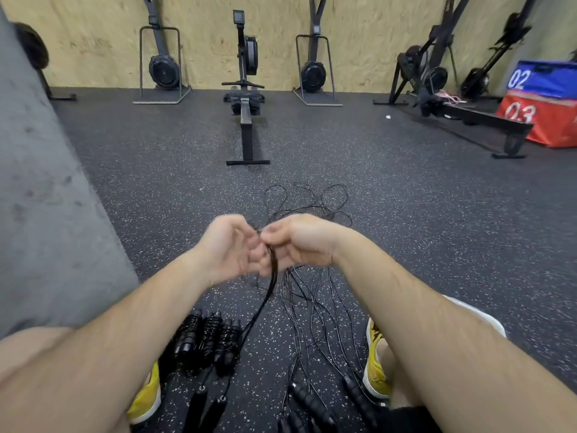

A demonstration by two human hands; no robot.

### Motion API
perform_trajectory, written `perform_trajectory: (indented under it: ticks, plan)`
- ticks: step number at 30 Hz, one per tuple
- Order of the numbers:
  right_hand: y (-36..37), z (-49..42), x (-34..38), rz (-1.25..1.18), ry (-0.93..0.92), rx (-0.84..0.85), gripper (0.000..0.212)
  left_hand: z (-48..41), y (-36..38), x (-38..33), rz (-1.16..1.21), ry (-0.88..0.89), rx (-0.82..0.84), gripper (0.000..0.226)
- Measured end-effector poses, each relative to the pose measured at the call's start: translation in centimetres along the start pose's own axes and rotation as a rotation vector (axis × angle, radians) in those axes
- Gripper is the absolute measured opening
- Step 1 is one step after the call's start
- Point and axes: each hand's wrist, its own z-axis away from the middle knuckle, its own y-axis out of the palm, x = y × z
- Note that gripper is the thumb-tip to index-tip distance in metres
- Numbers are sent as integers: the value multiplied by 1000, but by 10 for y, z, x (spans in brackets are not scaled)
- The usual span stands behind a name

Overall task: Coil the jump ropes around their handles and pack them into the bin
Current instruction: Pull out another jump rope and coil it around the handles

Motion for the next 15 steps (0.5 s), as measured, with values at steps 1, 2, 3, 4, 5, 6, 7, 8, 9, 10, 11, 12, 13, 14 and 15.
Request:
perform_trajectory:
  ticks: [1, 2, 3, 4, 5, 6, 7, 8, 9, 10, 11, 12, 13, 14, 15]
  plan:
    - [4, 7, -1, 91, 39, 93, 22, -5, 0, -4, 151, 79, -61, 32]
    - [9, 11, -3, 166, 84, 158, 23, -12, -2, -8, 255, 124, -133, 39]
    - [11, 12, -7, 211, 132, 185, 24, -17, -3, -12, 308, 147, -204, 38]
    - [12, 12, -9, 224, 178, 180, 26, -20, -4, -15, 314, 147, -273, 32]
    - [11, 10, -12, 216, 211, 138, 29, -23, -3, -17, 298, 132, -312, 28]
    - [10, 8, -13, 191, 219, 73, 33, -24, -5, -18, 258, 110, -313, 28]
    - [7, 5, -12, 148, 200, -7, 37, -23, -4, -20, 186, 85, -279, 28]
    - [2, 1, -11, 85, 158, -76, 39, -20, -5, -19, 83, 53, -221, 28]
    - [-1, -3, -7, -2, 93, -121, 37, -15, -3, -18, -29, 12, -150, 28]
    - [-2, -7, -4, -114, 26, -152, 33, -10, -1, -15, -122, -31, -83, 28]
    - [-1, -10, -1, -217, -21, -175, 31, -5, 2, -13, -174, -68, -27, 29]
    - [1, -11, 3, -263, -51, -202, 33, 0, 5, -11, -200, -85, 6, 29]
    - [4, -13, 5, -239, -79, -242, 35, 4, 7, -10, -217, -79, 24, 29]
    - [8, -16, 6, -177, -118, -294, 33, 8, 9, -10, -228, -61, 32, 28]
    - [10, -19, 6, -111, -171, -348, 27, 11, 11, -10, -234, -43, 41, 27]
